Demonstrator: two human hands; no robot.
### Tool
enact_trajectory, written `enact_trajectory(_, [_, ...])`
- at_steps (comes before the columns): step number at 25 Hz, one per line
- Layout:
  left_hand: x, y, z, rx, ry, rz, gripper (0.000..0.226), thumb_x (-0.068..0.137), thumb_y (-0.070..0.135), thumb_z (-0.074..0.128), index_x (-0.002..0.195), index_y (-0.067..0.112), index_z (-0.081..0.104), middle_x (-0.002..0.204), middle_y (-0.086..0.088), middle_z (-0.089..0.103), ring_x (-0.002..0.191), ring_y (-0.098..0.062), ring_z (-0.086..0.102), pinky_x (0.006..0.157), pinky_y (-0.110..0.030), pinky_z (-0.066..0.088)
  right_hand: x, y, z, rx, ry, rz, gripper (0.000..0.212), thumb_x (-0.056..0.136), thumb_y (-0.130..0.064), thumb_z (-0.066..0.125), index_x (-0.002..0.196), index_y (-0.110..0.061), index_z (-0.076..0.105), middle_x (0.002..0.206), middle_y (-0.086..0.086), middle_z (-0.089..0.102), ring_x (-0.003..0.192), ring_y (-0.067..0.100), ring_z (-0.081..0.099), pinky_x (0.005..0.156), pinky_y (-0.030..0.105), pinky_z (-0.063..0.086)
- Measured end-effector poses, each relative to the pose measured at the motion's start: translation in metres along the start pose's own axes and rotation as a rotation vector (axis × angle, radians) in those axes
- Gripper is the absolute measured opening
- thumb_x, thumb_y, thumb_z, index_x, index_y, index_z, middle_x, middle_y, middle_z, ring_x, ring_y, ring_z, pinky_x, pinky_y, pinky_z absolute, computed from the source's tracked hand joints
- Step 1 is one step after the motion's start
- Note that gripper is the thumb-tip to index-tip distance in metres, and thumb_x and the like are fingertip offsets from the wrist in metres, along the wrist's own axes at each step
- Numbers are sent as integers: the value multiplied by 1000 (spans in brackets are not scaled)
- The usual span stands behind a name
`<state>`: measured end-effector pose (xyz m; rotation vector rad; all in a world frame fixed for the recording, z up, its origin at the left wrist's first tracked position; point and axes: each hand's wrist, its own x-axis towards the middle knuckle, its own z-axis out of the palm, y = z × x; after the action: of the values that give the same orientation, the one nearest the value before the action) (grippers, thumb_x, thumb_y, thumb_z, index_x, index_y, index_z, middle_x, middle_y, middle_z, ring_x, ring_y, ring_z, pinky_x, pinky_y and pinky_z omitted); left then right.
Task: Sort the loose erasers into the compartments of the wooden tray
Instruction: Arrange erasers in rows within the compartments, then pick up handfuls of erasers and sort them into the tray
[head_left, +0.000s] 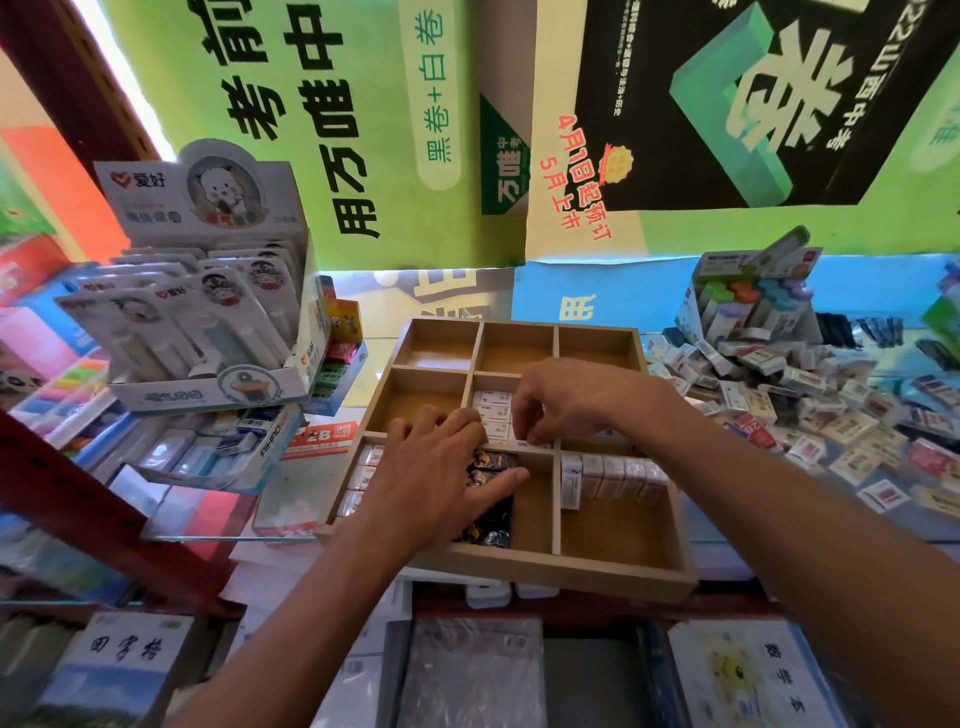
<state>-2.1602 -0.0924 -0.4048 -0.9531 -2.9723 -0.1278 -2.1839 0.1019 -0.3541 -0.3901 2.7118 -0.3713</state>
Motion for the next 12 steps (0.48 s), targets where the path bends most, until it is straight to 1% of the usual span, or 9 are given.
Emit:
enact_trajectory(3, [-1, 0, 0, -5, -9, -1, 69, 87, 79, 25, 126, 30, 54, 145, 11, 44, 129, -15, 36, 102, -40, 28, -1, -4, 1, -1, 17, 25, 13, 89, -13, 69, 89, -24, 74, 91, -12, 67, 88, 6, 62, 78, 23, 51])
enact_trajectory(5, [-2, 0, -1, -13, -18, -3, 70, 86, 79, 22, 125, 30, 54, 144, 12, 44, 128, -14, 36, 100, -39, 28, -1, -8, 1, -18, 35, 49, 13, 88, -10, 69, 88, -22, 75, 90, -11, 66, 87, 7, 62, 78, 24, 53])
enact_trajectory(8, [-2, 0, -2, -11, -19, 1, 72, 85, 79, 19, 124, 30, 54, 143, 12, 45, 127, -14, 37, 99, -39, 29, 2, -14, 7, -101, 49, 54, 18, 88, -5, 65, 80, -21, 69, 85, -6, 63, 82, 10, 59, 66, 21, 46])
enact_trajectory(10, [-2, 0, -1, -19, -14, -2, 68, 87, 77, 23, 123, 29, 55, 142, 12, 46, 126, -15, 37, 98, -39, 30, 3, -13, 6, -89, 21, 62, 17, 88, -5, 64, 82, -21, 68, 86, -6, 62, 82, 10, 58, 66, 21, 44])
enact_trajectory(12, [-2, -1, 0, -31, -6, -6, 66, 88, 77, 25, 122, 29, 56, 141, 12, 47, 125, -15, 38, 98, -39, 30, 2, -9, 4, -26, -5, 60, 14, 88, -9, 68, 83, -22, 67, 87, -8, 63, 83, 9, 59, 69, 22, 46])
